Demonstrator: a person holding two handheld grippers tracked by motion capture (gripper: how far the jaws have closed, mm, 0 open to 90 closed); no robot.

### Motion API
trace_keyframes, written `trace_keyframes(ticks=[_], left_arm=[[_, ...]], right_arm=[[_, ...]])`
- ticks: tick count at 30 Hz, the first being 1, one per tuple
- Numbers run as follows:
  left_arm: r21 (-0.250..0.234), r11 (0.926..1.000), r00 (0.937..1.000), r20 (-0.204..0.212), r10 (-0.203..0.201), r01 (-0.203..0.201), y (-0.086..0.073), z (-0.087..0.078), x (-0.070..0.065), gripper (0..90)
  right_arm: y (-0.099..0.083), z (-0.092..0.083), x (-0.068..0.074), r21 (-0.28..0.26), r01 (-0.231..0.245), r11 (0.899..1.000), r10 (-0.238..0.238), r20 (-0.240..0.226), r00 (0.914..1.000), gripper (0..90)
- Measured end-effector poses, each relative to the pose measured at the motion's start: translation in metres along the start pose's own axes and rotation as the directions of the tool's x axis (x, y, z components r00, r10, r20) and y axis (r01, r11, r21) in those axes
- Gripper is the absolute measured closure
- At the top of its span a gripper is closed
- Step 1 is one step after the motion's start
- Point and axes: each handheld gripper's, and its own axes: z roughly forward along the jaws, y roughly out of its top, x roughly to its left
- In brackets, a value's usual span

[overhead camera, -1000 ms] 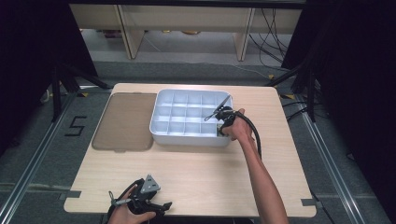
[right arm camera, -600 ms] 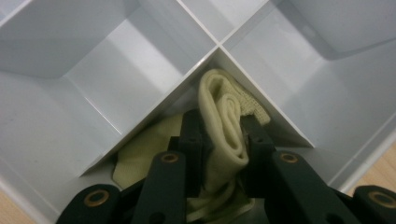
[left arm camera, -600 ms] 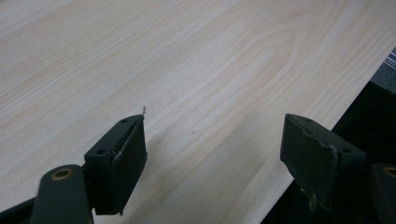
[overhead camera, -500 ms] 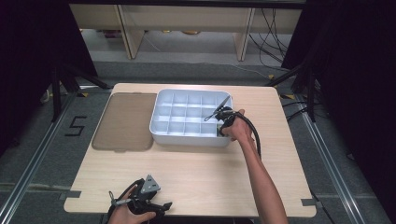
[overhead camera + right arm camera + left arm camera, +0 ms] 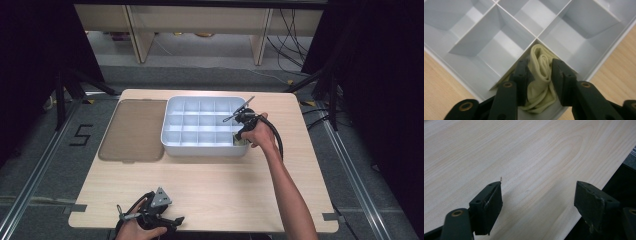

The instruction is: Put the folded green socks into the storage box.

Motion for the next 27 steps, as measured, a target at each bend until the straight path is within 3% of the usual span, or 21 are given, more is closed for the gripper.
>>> trace_keyframes(ticks=[3,4,9,10,11,12,19,27], left_arm=[[0.000,1.0000,0.9998,-0.018,0.000,0.000,0.000,0.000,0.000,22.1],[0.003,1.0000,1.0000,-0.001,0.004,-0.004,0.000,0.000,0.001,22.0],[0.001,1.0000,1.0000,-0.006,0.004,-0.004,0.000,0.001,0.000,22.1],[0.001,1.0000,1.0000,-0.007,0.001,-0.001,0.000,0.001,0.000,22.0],[0.001,1.0000,1.0000,-0.007,0.001,-0.001,0.000,0.001,0.000,22.1],[0.002,1.0000,1.0000,-0.007,0.000,0.000,0.000,0.000,0.000,22.1],[0.003,1.0000,1.0000,-0.005,0.001,-0.001,0.000,0.001,-0.001,22.1],[0.002,1.0000,1.0000,0.002,0.003,-0.003,0.000,0.001,-0.001,22.1]], right_arm=[[0.000,-0.007,0.000,-0.019,0.006,1.000,-0.006,0.004,1.0000,75.6],[0.000,-0.008,0.000,-0.017,0.004,1.000,-0.003,0.003,1.0000,77.5],[0.000,-0.007,-0.002,-0.020,0.022,1.000,-0.022,0.011,0.9997,83.9],[0.000,-0.006,-0.001,-0.001,0.004,1.000,-0.004,0.007,1.0000,84.4],[0.000,-0.004,-0.002,-0.011,0.030,1.000,-0.030,0.019,0.9994,84.8],[-0.001,-0.002,0.000,0.004,0.016,1.000,-0.016,0.025,0.9995,85.2],[-0.001,0.014,0.005,0.059,0.035,0.998,-0.038,0.048,0.9981,85.7],[0.001,0.021,0.008,0.095,0.044,0.994,-0.051,0.072,0.9961,85.8]])
